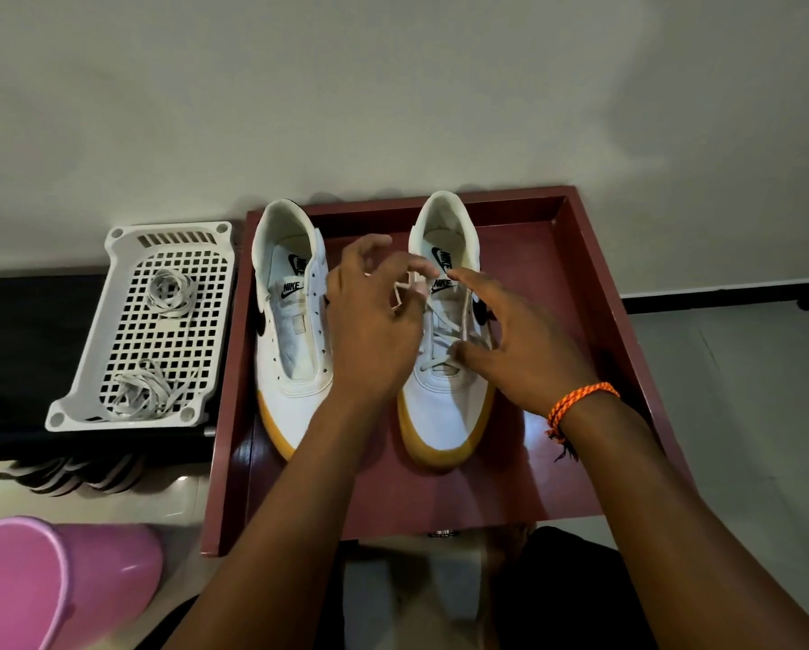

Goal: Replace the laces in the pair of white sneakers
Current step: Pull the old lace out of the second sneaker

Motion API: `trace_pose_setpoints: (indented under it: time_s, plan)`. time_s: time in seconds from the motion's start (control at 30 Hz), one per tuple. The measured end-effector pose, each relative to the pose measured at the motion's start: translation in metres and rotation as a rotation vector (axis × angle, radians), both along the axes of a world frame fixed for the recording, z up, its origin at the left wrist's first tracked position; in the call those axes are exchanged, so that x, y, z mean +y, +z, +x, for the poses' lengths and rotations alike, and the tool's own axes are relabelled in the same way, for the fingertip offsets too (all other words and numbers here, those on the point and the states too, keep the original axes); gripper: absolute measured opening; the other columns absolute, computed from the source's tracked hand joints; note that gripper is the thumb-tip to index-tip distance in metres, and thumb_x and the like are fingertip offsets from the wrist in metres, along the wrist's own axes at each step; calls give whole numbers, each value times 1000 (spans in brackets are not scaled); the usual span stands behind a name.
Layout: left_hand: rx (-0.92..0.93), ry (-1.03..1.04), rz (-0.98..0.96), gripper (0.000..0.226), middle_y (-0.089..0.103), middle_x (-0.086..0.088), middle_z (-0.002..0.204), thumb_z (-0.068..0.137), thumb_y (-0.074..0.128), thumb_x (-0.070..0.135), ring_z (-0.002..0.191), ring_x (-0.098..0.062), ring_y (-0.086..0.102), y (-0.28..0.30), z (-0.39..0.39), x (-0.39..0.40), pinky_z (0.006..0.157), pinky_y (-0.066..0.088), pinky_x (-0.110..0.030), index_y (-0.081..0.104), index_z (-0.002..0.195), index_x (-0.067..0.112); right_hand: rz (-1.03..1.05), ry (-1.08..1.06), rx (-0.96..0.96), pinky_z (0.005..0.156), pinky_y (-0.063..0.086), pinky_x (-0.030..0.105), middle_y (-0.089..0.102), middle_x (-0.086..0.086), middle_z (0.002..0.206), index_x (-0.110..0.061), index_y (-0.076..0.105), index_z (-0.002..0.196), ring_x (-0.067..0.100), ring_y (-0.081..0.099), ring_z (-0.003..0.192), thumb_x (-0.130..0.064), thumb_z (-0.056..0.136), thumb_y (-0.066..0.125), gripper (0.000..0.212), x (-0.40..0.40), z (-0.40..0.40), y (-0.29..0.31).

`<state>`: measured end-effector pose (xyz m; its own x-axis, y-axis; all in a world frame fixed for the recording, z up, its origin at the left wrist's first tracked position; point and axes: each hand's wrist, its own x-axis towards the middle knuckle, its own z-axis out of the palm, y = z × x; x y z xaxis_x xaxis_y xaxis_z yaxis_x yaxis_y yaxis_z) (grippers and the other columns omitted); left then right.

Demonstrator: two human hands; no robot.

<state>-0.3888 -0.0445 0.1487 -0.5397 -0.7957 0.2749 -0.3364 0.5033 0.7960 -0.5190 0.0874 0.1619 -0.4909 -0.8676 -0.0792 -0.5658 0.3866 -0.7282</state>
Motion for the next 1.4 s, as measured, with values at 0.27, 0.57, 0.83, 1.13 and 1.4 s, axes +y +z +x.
trace_pose_setpoints:
  time_s: [0.27, 0.57, 0.83, 1.13, 1.4]
  plan:
    - [-347, -182, -64, 11, 20, 2, 174, 95, 69, 24, 156, -37, 20, -4, -1, 27, 119, 30, -63, 77, 101, 29, -2, -6, -9, 88, 45, 16, 50, -14, 155, -43, 39, 157, 5, 53, 130, -24, 92, 73, 77, 0, 1, 2]
    - [303, -5, 523, 18, 64, 0, 131, 105, 61, 18, 113, -20, 70, 9, -4, 8, 90, 63, -46, 75, 95, 12, 15, -33, 16, 75, 32, 2, 51, -14, 154, -43, 41, 156, -5, 44, 115, -28, 88, 83, 82, 0, 1, 4]
    - [392, -9, 787, 34, 59, -2, 65, 114, 41, 14, 68, -18, 60, 21, -6, 14, 65, 50, -33, 55, 83, 11, 6, -34, -11, 75, 33, 0, 52, -13, 152, -43, 41, 156, -3, 47, 116, -25, 88, 82, 81, 2, 0, 4]
    - [392, 67, 900, 36, 38, 8, 61, 116, 40, 19, 49, -6, 31, 21, -6, 11, 46, 33, -24, 49, 81, 20, 1, -30, -2, 79, 39, 10, 51, -16, 152, -46, 40, 156, -1, 49, 119, -28, 88, 80, 81, 1, 2, 3]
    - [-17, 86, 452, 22, 68, 10, 85, 101, 54, 41, 74, -13, 64, 7, 8, -9, 64, 58, -41, 68, 92, 27, 13, 1, 64, 90, 48, 22, 43, -11, 157, -45, 50, 148, 11, 52, 129, -29, 88, 76, 67, -3, 3, -4]
